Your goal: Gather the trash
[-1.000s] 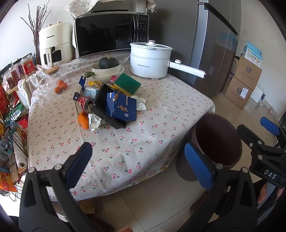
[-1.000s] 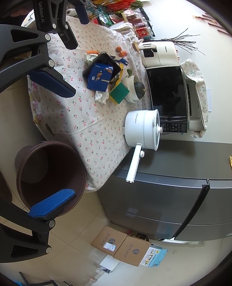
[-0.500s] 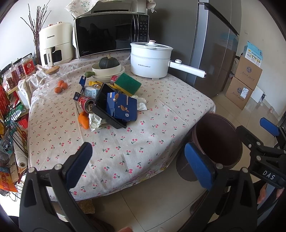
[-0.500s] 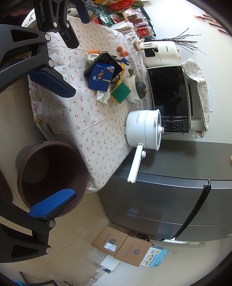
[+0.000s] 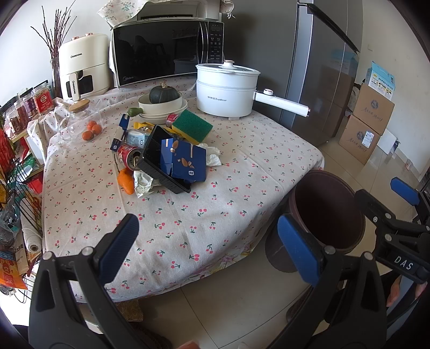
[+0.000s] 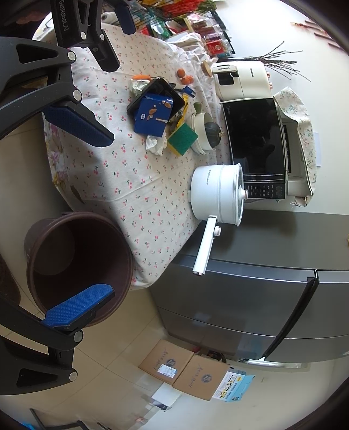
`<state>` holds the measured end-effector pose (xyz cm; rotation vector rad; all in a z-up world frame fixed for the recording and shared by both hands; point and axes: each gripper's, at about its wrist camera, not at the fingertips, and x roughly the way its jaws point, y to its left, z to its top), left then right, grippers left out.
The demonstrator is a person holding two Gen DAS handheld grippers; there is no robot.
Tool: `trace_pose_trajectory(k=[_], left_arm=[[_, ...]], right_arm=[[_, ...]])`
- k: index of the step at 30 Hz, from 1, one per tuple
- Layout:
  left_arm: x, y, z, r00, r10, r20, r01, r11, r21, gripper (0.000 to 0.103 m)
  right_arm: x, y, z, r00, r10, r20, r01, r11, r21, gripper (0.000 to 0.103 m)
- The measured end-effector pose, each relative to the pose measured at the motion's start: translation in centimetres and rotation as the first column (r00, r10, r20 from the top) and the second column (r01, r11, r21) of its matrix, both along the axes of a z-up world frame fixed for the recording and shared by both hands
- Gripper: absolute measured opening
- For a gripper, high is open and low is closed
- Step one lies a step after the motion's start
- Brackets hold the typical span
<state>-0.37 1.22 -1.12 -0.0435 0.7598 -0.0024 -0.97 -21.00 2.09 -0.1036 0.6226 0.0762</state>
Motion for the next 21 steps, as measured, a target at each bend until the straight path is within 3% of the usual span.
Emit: trace_pose_trajectory(k=[21], left_arm=[[-0.07,0.27,-0.29,1.000,-0.003,-0.009,0.003,1.000,-0.002,0.103]], right_arm=[[-0.02,-0.18,-0.52,1.000,-0.001,-0.005,0.001,1.000,-0.003,0.103]])
